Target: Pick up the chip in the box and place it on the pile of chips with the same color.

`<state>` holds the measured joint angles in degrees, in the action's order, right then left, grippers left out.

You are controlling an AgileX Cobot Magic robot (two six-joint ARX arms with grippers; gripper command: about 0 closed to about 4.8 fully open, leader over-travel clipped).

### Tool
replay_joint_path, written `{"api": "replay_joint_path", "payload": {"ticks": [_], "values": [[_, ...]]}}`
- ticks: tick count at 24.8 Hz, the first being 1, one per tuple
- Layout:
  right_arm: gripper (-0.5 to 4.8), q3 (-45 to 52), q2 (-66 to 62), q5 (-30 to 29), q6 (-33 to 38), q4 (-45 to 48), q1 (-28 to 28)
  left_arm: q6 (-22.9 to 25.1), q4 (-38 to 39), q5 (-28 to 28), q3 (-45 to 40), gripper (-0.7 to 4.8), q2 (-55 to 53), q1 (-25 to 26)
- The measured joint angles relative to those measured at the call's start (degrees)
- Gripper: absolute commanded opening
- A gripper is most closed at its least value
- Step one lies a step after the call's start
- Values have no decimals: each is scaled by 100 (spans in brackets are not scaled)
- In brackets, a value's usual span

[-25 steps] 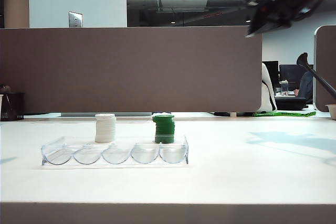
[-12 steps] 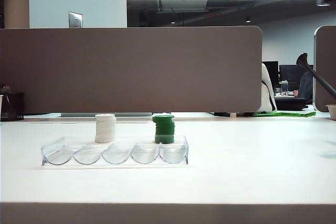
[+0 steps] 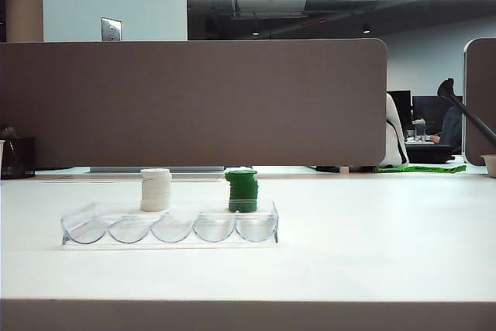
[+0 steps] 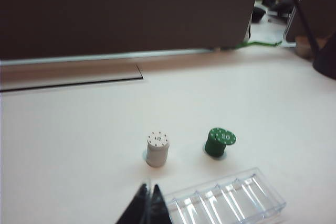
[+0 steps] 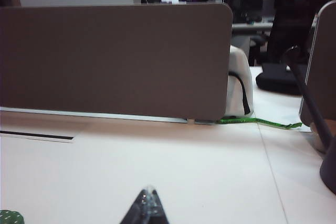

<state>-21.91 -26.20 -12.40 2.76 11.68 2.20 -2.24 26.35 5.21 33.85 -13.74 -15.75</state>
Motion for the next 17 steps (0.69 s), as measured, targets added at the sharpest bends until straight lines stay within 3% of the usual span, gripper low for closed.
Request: {"api": "replay_joint_path", "payload": {"ticks": [5,10,17], "values": [[-7,610,962,0,282,-251,-2,4,11,-90,-4,-6,675,0],[-7,1152,1937,0,323,-551,-4,9,48,-638,-295,-6,1377,0],[-7,1429,2618,72,138,-1154,-7,264,-256,-782,-852,-6,1351,0]]}}
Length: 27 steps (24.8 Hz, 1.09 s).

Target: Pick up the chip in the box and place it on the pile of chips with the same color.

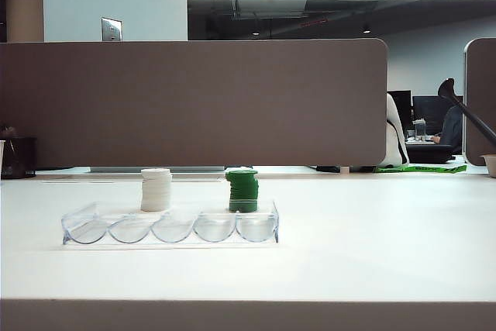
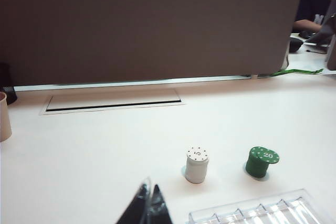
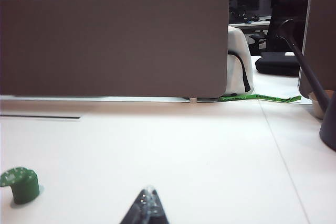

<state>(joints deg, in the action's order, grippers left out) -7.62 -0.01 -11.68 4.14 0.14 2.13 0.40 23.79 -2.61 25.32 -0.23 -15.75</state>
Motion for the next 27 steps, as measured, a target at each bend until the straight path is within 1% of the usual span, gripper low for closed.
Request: {"api": "replay_joint_path", "payload": {"ticks": [6,9,13,18,23,27], "values": [[-7,87,9,4,-319,94,0,107,-546,-2,-525,-6,-2,0],[-7,313,9,4,-334,186,0,129,-839,-4,-798,-6,-2,0],[-7,638,4,7,-240,378,0,299,-1233,-4,-1095,-6,-4,0],[-7,693,7,9,-223,516,2,511,-1683,-4,-1438,-6,-2,0],[-7,697,7,9,-223,529,2,538,-2302,-4,-2070,-6,-4,0],[-7,697,7,9,-223,546,2,531,-2577,-4,-2221,-6,-2,83]]}}
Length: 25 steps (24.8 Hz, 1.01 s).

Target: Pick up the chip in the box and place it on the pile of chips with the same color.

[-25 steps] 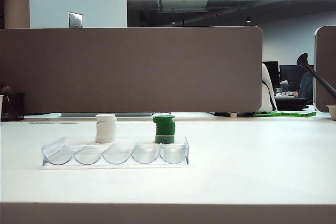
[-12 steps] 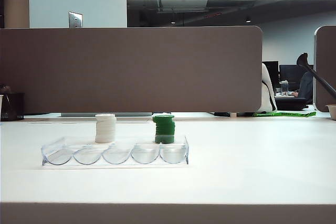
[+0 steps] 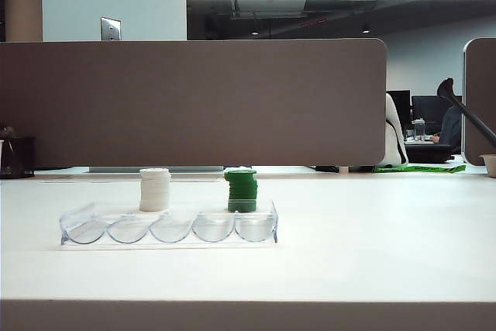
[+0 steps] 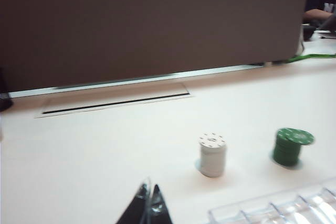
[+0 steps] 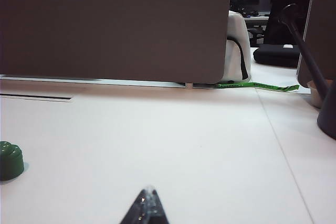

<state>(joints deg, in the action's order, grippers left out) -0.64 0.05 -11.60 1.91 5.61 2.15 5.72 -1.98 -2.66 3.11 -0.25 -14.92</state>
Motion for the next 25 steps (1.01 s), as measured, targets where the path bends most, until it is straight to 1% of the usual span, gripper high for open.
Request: {"api": "replay_joint_path", "payload": {"ticks": [4,8,11,14,15,17,22,25], "values": [[-7,0,0,0,0,0,0,-17,-46,9,-72,-6,0,306],[-7,0,0,0,0,-11,0,-144,-98,223,-146,-6,0,726],[-7,0,0,0,-4,-11,0,-181,-111,369,-155,-6,0,935],[-7,0,0,35,-7,-13,2,-275,-197,372,-166,-6,0,1102],[-7,0,0,120,-11,-20,2,-284,-332,372,-227,-6,0,1165],[-7,0,0,260,-13,-52,2,-393,-334,374,-291,-6,-4,1239],[-7,-2,0,271,-17,-85,4,-409,-282,391,-286,-6,-2,1279],[-7,0,0,291,-31,-330,4,-243,188,599,-286,-6,-4,1279]]}}
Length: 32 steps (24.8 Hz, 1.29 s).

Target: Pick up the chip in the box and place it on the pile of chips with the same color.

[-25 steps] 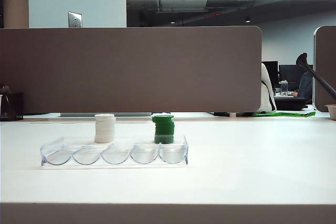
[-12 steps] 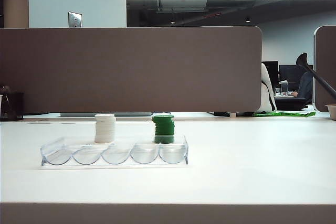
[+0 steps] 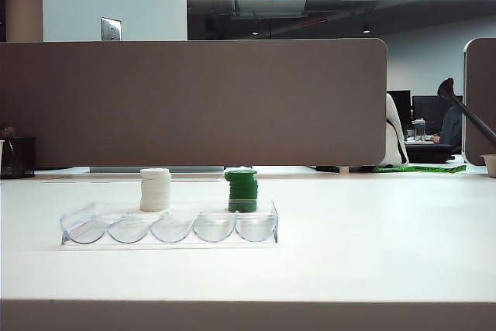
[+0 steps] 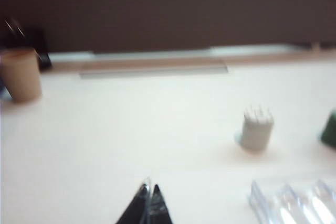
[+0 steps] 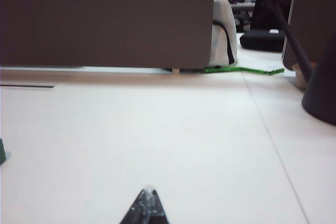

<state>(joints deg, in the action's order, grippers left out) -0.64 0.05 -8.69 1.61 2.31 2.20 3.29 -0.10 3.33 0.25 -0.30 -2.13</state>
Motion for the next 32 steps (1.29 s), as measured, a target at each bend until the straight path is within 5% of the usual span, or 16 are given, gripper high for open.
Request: {"api": "replay_joint_path", "payload": {"ticks": [32], "values": [[-6,13,0,-11,-42,-24,0,-31,-264,-42,0,-5,2,-2]]}}
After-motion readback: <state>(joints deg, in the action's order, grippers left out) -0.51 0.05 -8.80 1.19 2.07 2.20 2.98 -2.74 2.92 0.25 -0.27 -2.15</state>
